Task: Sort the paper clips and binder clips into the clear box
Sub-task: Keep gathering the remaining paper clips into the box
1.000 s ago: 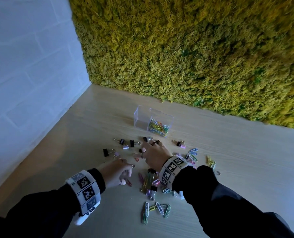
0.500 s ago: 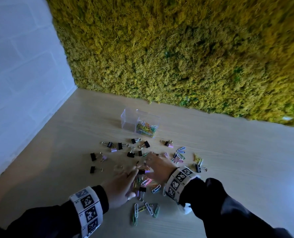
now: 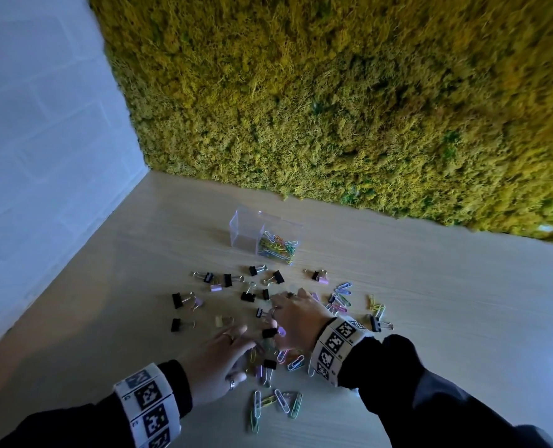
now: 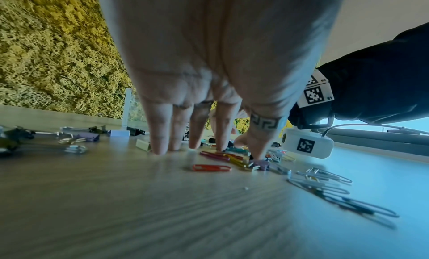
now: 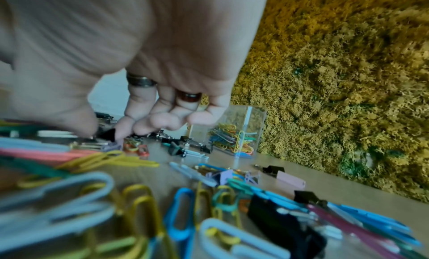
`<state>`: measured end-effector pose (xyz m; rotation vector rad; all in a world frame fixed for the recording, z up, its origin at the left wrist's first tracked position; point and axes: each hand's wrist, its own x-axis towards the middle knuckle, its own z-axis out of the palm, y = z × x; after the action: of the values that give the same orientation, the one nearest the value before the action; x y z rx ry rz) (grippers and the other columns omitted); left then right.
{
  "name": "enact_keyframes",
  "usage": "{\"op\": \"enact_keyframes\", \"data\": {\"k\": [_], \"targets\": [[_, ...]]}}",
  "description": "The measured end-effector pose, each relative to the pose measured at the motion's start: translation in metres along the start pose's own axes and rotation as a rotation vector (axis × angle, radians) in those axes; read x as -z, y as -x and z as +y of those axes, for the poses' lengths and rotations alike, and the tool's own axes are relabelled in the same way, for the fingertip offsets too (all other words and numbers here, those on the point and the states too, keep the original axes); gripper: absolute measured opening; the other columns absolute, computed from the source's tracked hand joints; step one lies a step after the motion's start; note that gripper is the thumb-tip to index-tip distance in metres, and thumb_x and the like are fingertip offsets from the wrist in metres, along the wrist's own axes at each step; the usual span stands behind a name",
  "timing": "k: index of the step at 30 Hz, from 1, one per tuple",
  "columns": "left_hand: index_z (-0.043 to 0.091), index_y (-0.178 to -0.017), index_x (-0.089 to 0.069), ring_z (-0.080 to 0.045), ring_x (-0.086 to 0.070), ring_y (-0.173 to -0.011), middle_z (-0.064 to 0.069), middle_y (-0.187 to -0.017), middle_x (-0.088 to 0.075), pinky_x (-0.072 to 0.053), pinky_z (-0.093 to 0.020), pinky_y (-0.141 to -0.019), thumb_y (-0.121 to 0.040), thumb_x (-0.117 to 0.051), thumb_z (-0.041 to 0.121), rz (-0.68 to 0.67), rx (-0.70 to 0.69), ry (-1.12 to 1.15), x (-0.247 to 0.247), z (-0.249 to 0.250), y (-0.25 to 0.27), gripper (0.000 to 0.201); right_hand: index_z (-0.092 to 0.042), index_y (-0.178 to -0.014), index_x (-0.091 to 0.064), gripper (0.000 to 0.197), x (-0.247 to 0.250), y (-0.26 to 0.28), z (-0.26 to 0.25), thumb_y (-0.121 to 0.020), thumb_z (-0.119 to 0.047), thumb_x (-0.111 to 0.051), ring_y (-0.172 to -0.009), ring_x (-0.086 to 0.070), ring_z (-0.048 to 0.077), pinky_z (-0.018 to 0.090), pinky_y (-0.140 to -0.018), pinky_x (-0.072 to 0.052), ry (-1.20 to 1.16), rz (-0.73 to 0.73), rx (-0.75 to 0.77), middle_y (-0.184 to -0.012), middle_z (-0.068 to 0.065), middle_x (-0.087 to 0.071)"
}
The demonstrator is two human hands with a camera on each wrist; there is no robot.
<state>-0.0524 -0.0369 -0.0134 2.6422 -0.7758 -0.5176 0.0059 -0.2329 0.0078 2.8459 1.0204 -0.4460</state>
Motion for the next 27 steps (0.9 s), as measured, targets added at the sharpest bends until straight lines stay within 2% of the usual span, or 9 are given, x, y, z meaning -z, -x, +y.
{"op": "enact_keyframes", "data": {"k": [2, 4, 8, 13, 16, 18, 21, 23, 27], "targets": [[0.029, -0.111, -0.039, -0.030, -0.056, -0.114, -0.013, -0.126, -0.056, -0.050, -0.036, -0.088, -0.068, -0.073, 0.028, 0.061, -0.033, 0.022, -0.001, -0.005, 0.003, 0.055, -0.013, -0.103, -0.063, 0.033, 0.005, 0.002, 0.009, -0.079, -0.035, -0.057, -0.094, -0.060, 0.025, 0.043, -0.100, -0.036, -0.098, 0.076, -0.031, -0.110, 0.005, -0.056], [0.025, -0.104, -0.048, -0.024, -0.068, -0.090, -0.007, -0.104, -0.067, -0.056, -0.031, -0.070, -0.052, -0.082, 0.029, 0.143, -0.060, -0.003, -0.002, -0.009, 0.001, 0.063, -0.019, -0.101, -0.064, 0.030, 0.015, 0.003, 0.027, -0.079, -0.039, -0.057, -0.099, -0.058, 0.020, 0.040, -0.102, -0.038, -0.247, 0.161, -0.113, -0.110, 0.001, -0.059], [0.016, -0.113, -0.046, -0.032, -0.059, -0.095, -0.015, -0.106, -0.061, -0.052, -0.045, -0.084, -0.066, -0.070, 0.013, 0.195, -0.108, 0.056, 0.011, -0.002, -0.017, 0.053, -0.018, -0.101, -0.063, 0.026, 0.033, -0.006, 0.070, -0.082, -0.034, -0.057, -0.094, -0.060, 0.016, 0.036, -0.088, -0.051, -0.383, 0.154, -0.355, -0.110, 0.000, -0.061], [0.006, -0.134, -0.031, -0.022, -0.036, -0.127, -0.009, -0.136, -0.039, -0.032, -0.033, -0.109, -0.089, -0.052, 0.017, 0.086, -0.037, -0.047, 0.020, 0.017, -0.051, 0.051, -0.013, -0.105, -0.059, 0.024, 0.029, -0.017, 0.082, -0.086, -0.027, -0.057, -0.097, -0.060, 0.023, 0.034, -0.083, -0.051, -0.467, 0.174, -0.505, -0.113, 0.006, -0.061], [0.009, -0.136, -0.028, -0.020, -0.036, -0.126, -0.007, -0.136, -0.038, -0.032, -0.028, -0.107, -0.091, -0.047, 0.019, 0.069, -0.056, -0.131, 0.017, 0.023, -0.059, 0.050, -0.009, -0.113, -0.060, 0.027, 0.015, -0.012, 0.059, -0.089, -0.013, -0.048, -0.112, -0.055, 0.026, 0.041, -0.097, -0.046, -0.459, 0.167, -0.289, -0.124, 0.013, -0.056], [0.012, -0.138, -0.027, -0.018, -0.047, -0.114, -0.007, -0.127, -0.048, -0.038, -0.021, -0.094, -0.092, -0.045, 0.014, 0.069, -0.018, -0.127, 0.019, 0.024, -0.058, 0.049, -0.014, -0.120, -0.057, 0.033, 0.004, -0.007, 0.042, -0.088, -0.016, -0.049, -0.118, -0.051, 0.024, 0.042, -0.098, -0.044, -0.380, 0.123, -0.172, -0.132, 0.008, -0.050], [0.015, -0.138, -0.029, -0.017, -0.057, -0.092, -0.007, -0.119, -0.053, -0.046, -0.021, -0.074, -0.093, -0.040, 0.007, 0.046, 0.067, -0.166, 0.024, 0.017, -0.054, 0.047, -0.017, -0.124, -0.053, 0.038, -0.008, 0.000, 0.035, -0.089, -0.029, -0.050, -0.116, -0.051, 0.023, 0.038, -0.095, -0.045, -0.266, 0.050, -0.206, -0.134, 0.003, -0.045], [0.016, -0.131, -0.041, -0.016, -0.058, -0.093, -0.008, -0.125, -0.051, -0.045, -0.022, -0.072, -0.094, -0.039, 0.009, 0.044, 0.085, -0.180, 0.027, 0.010, -0.055, 0.038, -0.014, -0.120, -0.056, 0.033, -0.009, 0.005, 0.038, -0.088, -0.024, -0.049, -0.120, -0.048, 0.025, 0.041, -0.097, -0.044, -0.285, 0.087, -0.261, -0.131, 0.004, -0.048], [0.013, -0.109, -0.056, -0.017, -0.058, -0.090, -0.004, -0.109, -0.056, -0.047, -0.028, -0.077, -0.093, -0.042, 0.018, 0.036, 0.101, -0.159, 0.032, 0.005, -0.060, 0.021, -0.017, -0.125, -0.051, 0.036, -0.002, 0.007, 0.040, -0.089, -0.018, -0.045, -0.131, -0.032, 0.022, 0.045, -0.107, -0.032, -0.253, 0.074, -0.280, -0.140, -0.001, -0.040]]}}
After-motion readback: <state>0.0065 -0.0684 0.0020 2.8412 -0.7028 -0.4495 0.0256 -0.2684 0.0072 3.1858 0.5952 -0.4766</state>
